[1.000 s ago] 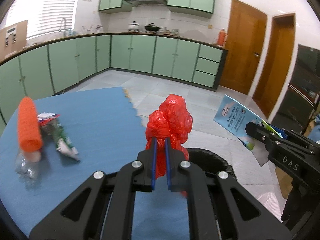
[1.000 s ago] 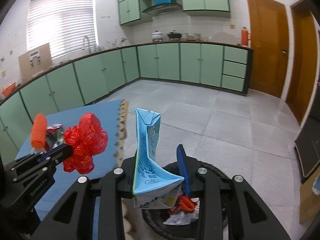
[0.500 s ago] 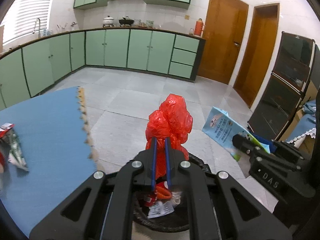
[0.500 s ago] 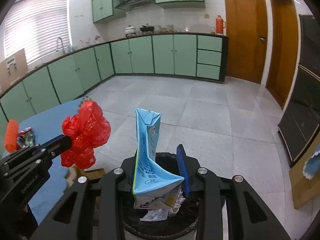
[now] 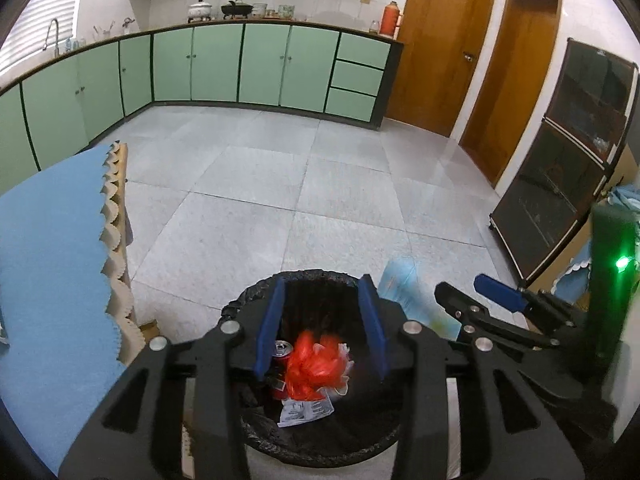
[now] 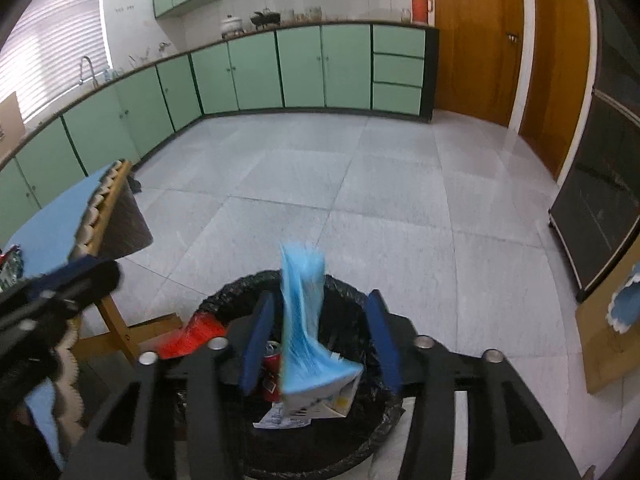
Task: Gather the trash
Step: 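Open both tools over the black bin to drop the bag and carton, then move both tools back over the remaining trash on the mat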
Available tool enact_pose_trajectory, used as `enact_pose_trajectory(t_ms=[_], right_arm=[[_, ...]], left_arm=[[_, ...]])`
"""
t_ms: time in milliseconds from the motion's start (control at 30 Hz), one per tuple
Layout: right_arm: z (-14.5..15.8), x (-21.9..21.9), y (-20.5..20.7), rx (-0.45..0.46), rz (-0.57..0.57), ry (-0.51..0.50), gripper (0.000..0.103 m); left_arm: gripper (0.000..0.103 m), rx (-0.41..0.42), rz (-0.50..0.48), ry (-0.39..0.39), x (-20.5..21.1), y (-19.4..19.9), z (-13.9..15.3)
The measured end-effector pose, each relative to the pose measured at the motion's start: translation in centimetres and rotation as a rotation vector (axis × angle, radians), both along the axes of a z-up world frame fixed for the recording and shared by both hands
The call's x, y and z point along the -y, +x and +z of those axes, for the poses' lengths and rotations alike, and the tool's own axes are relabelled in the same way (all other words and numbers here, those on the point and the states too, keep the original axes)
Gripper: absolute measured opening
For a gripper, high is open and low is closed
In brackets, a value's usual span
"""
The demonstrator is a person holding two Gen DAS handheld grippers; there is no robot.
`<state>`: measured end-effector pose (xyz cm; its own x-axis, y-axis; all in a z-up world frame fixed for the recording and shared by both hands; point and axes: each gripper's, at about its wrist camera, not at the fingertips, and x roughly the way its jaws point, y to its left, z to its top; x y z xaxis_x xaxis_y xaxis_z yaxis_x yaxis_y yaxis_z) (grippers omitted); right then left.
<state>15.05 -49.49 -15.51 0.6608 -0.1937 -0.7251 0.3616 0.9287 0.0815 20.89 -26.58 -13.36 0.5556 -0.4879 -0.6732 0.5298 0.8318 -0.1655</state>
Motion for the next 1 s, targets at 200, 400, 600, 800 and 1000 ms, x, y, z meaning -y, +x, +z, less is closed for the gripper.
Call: enact_pose_trajectory(t_ms=[200, 400, 600, 800, 1000], right_arm=[[0.9, -0.1, -1.0, 0.019, -0.020, 0.000, 0.061], [3.9, -2.1, -2.0, 0.074, -0.005, 0.001, 0.087], [7.4, -6.0, -2.7, 0.172, 0.062, 0.006, 0.097], [9.8, -10.8, -2.3, 0.246, 0.160, -0.007, 0.097], [10.7, -16.5, -0.9, 0.293, 0.282, -0.045, 0.097]], left_arm=[[0.040, 0.014, 0.039, -0.015, -2.0, 0.5, 1.2], [0.056, 0.085, 0.090, -0.038, -5.3, -0.6, 4.0], [0.069, 0.150, 0.158, -0.043, -10.4, -2.3, 6.5], [0.073, 0.193, 0.262, -0.013, -16.2, -3.4, 7.8], [0.073, 0.230, 0.407, 0.023, -22.5, -3.7, 8.2]])
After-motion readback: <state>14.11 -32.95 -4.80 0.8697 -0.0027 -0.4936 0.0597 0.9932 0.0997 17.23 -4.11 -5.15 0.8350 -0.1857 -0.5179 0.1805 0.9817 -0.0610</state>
